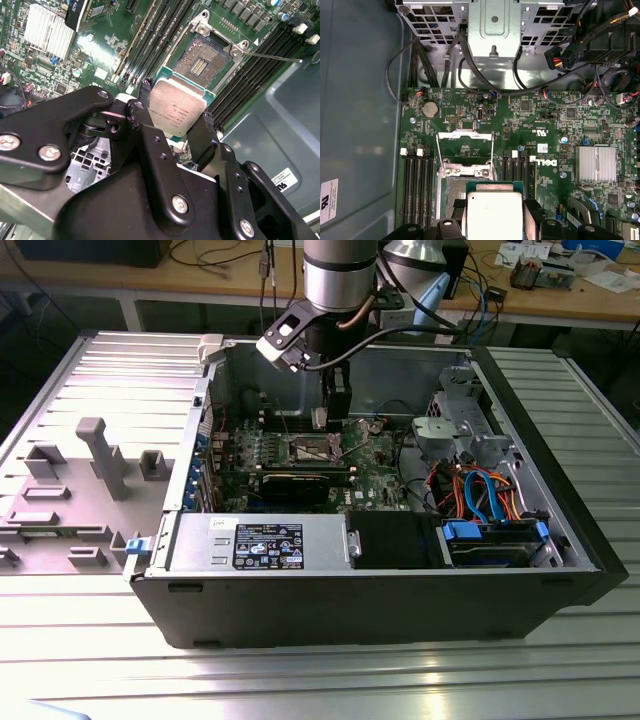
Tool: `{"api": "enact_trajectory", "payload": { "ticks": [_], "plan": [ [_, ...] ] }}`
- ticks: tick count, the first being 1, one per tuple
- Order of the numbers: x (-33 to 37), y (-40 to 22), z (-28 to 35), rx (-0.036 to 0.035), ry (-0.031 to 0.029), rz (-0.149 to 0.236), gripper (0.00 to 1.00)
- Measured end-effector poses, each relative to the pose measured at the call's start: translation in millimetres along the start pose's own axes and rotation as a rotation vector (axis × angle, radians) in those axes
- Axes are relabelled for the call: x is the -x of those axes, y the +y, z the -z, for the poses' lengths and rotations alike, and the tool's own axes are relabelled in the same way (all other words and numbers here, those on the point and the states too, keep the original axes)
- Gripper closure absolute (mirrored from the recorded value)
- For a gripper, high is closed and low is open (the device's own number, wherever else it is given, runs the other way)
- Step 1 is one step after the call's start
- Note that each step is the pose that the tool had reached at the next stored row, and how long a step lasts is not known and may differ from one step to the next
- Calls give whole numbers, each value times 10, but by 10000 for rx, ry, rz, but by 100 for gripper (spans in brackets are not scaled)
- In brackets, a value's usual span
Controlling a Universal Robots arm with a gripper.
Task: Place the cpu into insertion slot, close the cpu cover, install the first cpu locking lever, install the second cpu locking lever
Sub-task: 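Place the cpu into insertion slot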
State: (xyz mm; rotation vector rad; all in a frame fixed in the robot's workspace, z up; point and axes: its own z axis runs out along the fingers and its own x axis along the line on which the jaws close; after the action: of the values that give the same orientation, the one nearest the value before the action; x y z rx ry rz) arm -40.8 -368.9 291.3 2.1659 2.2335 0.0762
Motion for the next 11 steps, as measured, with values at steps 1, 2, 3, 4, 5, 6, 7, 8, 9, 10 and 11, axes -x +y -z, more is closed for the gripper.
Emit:
{"api": "enact_trajectory", "payload": {
  "ticks": [1, 2, 3, 4, 5, 6, 7, 8, 9, 10, 11],
  "plan": [
    [0, 0, 0, 0, 0, 0, 46],
    [0, 0, 0, 0, 0, 0, 46],
    [0, 0, 0, 0, 0, 0, 46],
    [-1, 0, -2, 0, 1, 0, 46],
    [-2, -1, -4, 2, 3, -1, 46],
    [-4, -2, -6, 2, 3, -2, 46],
    [-7, -4, -8, 0, 1, -4, 46],
    [-11, -5, -11, 0, 1, -4, 46],
    [-15, -6, -14, 0, 0, -5, 46],
    [-18, -7, -16, -1, 0, -6, 46],
    [-21, -7, -20, -2, 1, -5, 46]
  ]
}}
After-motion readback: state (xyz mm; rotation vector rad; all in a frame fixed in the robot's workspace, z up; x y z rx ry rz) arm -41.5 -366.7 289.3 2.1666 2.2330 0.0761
